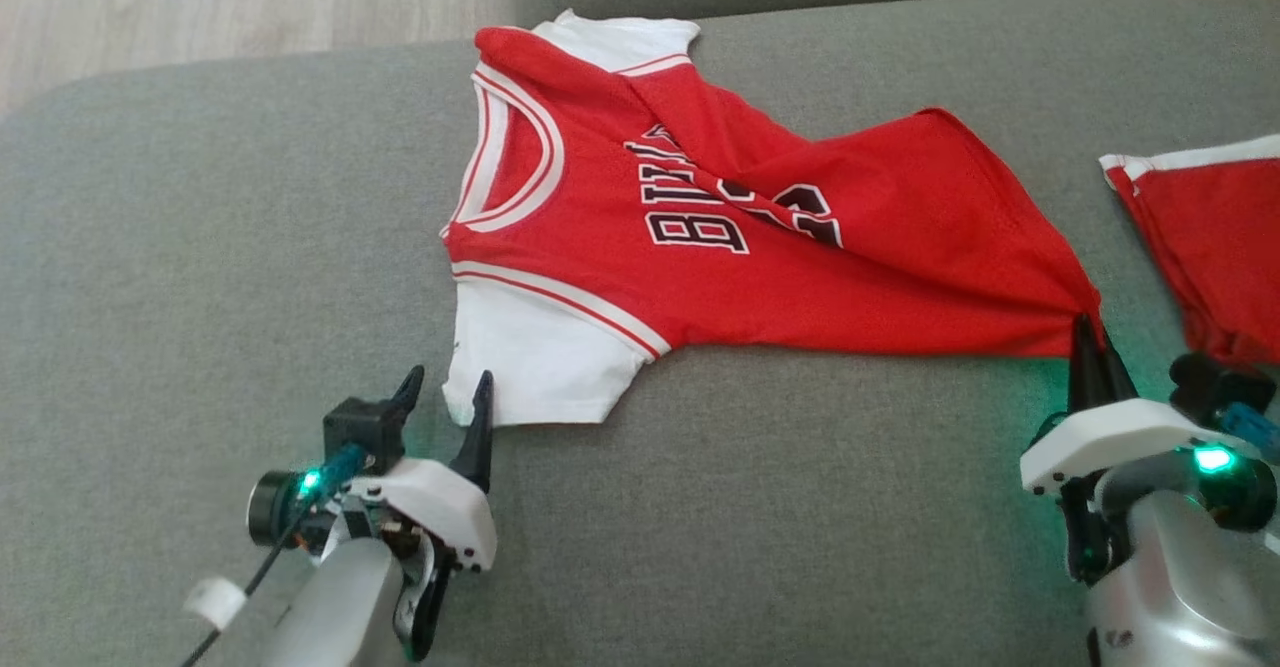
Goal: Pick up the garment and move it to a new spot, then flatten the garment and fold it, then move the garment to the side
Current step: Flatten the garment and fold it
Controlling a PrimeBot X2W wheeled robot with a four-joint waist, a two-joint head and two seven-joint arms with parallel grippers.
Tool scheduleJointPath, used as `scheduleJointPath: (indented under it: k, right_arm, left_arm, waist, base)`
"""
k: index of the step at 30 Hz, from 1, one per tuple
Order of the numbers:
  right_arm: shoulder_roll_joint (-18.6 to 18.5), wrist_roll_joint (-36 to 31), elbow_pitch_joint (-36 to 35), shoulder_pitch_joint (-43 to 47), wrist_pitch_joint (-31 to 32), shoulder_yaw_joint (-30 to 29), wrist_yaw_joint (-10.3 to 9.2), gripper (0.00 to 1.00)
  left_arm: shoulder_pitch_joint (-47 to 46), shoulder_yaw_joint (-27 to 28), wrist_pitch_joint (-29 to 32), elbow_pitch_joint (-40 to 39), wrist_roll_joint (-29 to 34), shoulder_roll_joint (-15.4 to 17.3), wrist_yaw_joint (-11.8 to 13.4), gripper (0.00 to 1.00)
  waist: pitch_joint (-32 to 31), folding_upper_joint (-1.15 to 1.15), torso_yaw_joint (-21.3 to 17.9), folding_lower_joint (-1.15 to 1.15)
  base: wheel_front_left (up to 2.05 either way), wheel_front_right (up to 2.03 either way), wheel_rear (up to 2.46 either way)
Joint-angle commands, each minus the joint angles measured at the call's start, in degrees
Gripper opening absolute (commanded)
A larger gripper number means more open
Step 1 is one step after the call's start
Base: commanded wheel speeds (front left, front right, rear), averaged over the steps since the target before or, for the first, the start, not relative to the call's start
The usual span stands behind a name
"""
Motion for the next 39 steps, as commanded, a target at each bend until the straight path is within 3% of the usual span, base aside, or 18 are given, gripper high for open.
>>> scheduleJointPath:
  k: [1,8,9,10,11,16,19,22,26,34,39]
  right_arm:
    - [-0.19,0.34,-2.15,-1.35,0.33,1.91,-0.04,0.00]
    - [-0.19,1.27,-3.57,-1.61,0.94,3.15,-0.04,0.00]
    - [-0.19,1.33,-3.69,-1.59,1.01,3.20,-0.04,0.00]
    - [-0.19,1.32,-3.79,-1.55,1.08,3.21,-0.04,0.00]
    - [-0.19,1.29,-3.87,-1.51,1.15,3.18,-0.04,0.00]
    - [-0.18,1.28,-4.24,-1.31,1.29,2.88,-0.04,0.00]
    - [-0.18,1.43,-4.88,-1.27,1.05,2.91,-0.04,0.00]
    - [-0.18,1.36,-6.26,-1.42,0.88,2.96,-0.04,0.00]
    - [-0.18,1.75,-8.26,-2.05,0.97,3.24,-0.04,0.00]
    - [-1.27,5.80,-18.80,-4.78,2.53,5.56,-0.04,0.00]
    - [-3.75,9.24,-28.31,-6.09,4.98,6.72,-0.04,0.00]
  left_arm:
    - [-2.17,1.28,0.53,-0.22,0.03,1.39,-0.02,1.00]
    - [-4.46,-0.11,2.51,3.75,0.60,1.55,-0.21,1.00]
    - [-4.62,-0.30,2.75,4.14,0.50,1.48,-0.47,0.49]
    - [-4.73,-0.59,3.01,4.51,0.48,1.43,-0.81,0.17]
    - [-4.79,-0.87,3.23,4.80,0.47,1.38,-1.11,0.00]
    - [-4.82,-1.90,2.60,4.54,0.04,0.97,-2.53,0.00]
    - [-5.43,-1.70,-2.93,1.12,-0.07,1.08,-3.29,0.00]
    - [-5.89,-0.16,-6.93,-2.45,-0.33,1.70,-2.41,0.00]
    - [-6.51,2.30,-7.86,-5.82,-2.87,1.44,-2.54,0.00]
    - [-10.77,8.42,-6.95,-17.58,-12.99,-0.28,-3.89,0.00]
    - [-13.64,11.51,-6.16,-27.54,-16.58,-0.61,-2.44,0.00]
  waist:
    - [0.54,0.00,-0.45,0.00]
    - [1.36,0.00,-0.94,0.00]
    - [1.37,0.00,-0.93,0.00]
    - [1.33,0.00,-0.90,0.00]
    - [1.26,0.00,-0.84,0.00]
    - [0.08,0.00,-0.33,0.00]
    - [-1.08,0.00,-0.13,0.00]
    - [-2.16,0.00,-0.04,0.00]
    - [-3.21,0.00,0.08,0.00]
    - [-6.52,0.00,0.66,0.00]
    - [-8.61,0.00,0.74,0.00]
  base:
    - [0.00,0.00,0.00]
    - [0.00,0.00,0.00]
    - [0.00,0.00,0.00]
    - [0.00,0.00,0.00]
    - [0.00,0.00,0.00]
    - [0.00,0.00,0.00]
    - [0.00,0.00,0.00]
    - [0.00,0.00,0.00]
    - [0.00,0.00,0.00]
    - [0.00,0.00,0.00]
    - [0.00,0.00,0.00]
